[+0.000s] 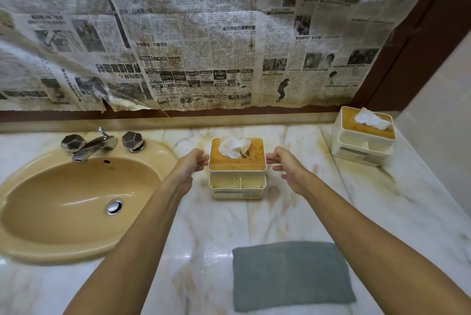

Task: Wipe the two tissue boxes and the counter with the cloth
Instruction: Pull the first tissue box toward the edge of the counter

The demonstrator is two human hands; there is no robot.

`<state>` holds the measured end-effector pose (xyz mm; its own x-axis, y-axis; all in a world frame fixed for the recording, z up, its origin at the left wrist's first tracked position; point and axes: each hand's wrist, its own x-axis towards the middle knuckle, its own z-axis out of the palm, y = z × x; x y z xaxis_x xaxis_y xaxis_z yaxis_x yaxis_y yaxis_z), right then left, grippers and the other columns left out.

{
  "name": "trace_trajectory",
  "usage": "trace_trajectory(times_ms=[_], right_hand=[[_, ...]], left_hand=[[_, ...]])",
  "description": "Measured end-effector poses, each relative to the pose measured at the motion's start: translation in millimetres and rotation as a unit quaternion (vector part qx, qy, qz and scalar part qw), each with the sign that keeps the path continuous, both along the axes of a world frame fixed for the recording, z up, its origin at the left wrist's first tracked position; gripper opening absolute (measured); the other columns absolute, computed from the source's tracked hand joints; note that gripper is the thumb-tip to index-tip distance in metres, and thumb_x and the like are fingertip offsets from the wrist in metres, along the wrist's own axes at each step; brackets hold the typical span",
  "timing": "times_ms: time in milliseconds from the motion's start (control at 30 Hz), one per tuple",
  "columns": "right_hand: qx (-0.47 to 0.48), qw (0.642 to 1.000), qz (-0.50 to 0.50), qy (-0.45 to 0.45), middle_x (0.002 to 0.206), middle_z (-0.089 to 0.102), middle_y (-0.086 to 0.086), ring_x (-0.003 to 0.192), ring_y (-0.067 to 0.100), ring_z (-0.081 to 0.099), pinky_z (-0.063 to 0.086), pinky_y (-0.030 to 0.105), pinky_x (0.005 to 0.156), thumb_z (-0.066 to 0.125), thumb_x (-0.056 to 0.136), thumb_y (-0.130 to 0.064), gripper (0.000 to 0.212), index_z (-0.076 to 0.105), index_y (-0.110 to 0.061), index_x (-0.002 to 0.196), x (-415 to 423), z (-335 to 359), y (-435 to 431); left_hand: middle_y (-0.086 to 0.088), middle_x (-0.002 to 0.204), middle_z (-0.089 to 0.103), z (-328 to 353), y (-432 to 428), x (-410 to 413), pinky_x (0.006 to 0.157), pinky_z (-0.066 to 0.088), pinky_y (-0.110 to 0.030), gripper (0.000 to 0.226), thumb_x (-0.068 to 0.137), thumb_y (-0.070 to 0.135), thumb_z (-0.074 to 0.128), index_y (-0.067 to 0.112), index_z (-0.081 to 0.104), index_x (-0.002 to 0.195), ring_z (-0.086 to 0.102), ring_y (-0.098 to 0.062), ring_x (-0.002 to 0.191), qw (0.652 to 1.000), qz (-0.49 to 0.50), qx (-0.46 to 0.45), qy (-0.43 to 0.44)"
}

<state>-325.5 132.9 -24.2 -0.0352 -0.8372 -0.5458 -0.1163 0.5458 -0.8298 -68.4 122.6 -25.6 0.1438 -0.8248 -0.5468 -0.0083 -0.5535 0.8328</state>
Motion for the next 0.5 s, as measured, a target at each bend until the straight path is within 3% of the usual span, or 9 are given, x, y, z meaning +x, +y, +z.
trace_trajectory(times_ms=[167, 267, 333, 400, 500], right_hand=[[-0.009, 0.999, 0.032, -0.003, 0.118, 0.061, -0.008, 0.116, 0.02, 0.048, 0.031, 0.042, 0.109, 0.039, 0.097, -0.032, 0.026, 0.065, -0.029, 0.1, -5.1, 1.2, 8.2], [-0.022, 0.998, 0.056, 0.022, 0.133, 0.058, -0.001, 0.123, 0.023, 0.049, 0.036, 0.042, 0.106, 0.042, 0.099, -0.034, 0.03, 0.062, -0.021, 0.117, -9.0, 2.5, 10.9], [-0.037, 0.996, 0.069, 0.052, 0.133, 0.056, 0.007, 0.124, 0.028, 0.05, 0.04, 0.041, 0.104, 0.043, 0.1, -0.03, 0.037, 0.058, -0.012, 0.128, -12.5, 5.9, 12.8], [-0.059, 0.992, 0.079, 0.074, 0.13, 0.057, 0.007, 0.119, 0.026, 0.054, 0.044, 0.036, 0.096, 0.043, 0.1, -0.025, 0.041, 0.054, -0.016, 0.138, -19.5, 12.0, 17.3], [-0.11, 0.984, 0.098, 0.096, 0.124, 0.06, 0.001, 0.102, 0.017, 0.061, 0.047, 0.029, 0.082, 0.047, 0.098, -0.021, 0.039, 0.056, -0.024, 0.136, -36.2, 17.1, 28.9]], left_hand=[[0.001, 0.106, 0.067, -3.6, 3.4, -1.1, 0.102, 0.024, -0.043, 0.044, 0.096, 0.035, 0.044, 0.008, 0.067, 0.122, 0.052, -0.018, 0.1, 1.0, 0.004, 0.008, -0.006], [0.002, 0.111, 0.066, -3.0, 8.4, -2.3, 0.102, 0.026, -0.043, 0.042, 0.098, 0.039, 0.045, 0.012, 0.062, 0.125, 0.052, -0.017, 0.103, 1.0, -0.002, -0.002, -0.012], [0.0, 0.117, 0.063, -2.3, 14.5, -3.4, 0.096, 0.031, -0.039, 0.038, 0.099, 0.04, 0.046, 0.018, 0.056, 0.129, 0.051, -0.017, 0.105, 0.999, 0.003, -0.024, -0.025], [-0.001, 0.119, 0.062, -3.7, 23.7, -3.1, 0.088, 0.038, -0.034, 0.037, 0.098, 0.039, 0.047, 0.019, 0.055, 0.128, 0.053, -0.018, 0.105, 0.997, 0.023, -0.054, -0.041], [0.0, 0.113, 0.064, -9.2, 46.0, -4.3, 0.074, 0.042, -0.029, 0.032, 0.097, 0.039, 0.052, 0.019, 0.06, 0.12, 0.059, -0.016, 0.098, 0.991, 0.023, -0.108, -0.074]])
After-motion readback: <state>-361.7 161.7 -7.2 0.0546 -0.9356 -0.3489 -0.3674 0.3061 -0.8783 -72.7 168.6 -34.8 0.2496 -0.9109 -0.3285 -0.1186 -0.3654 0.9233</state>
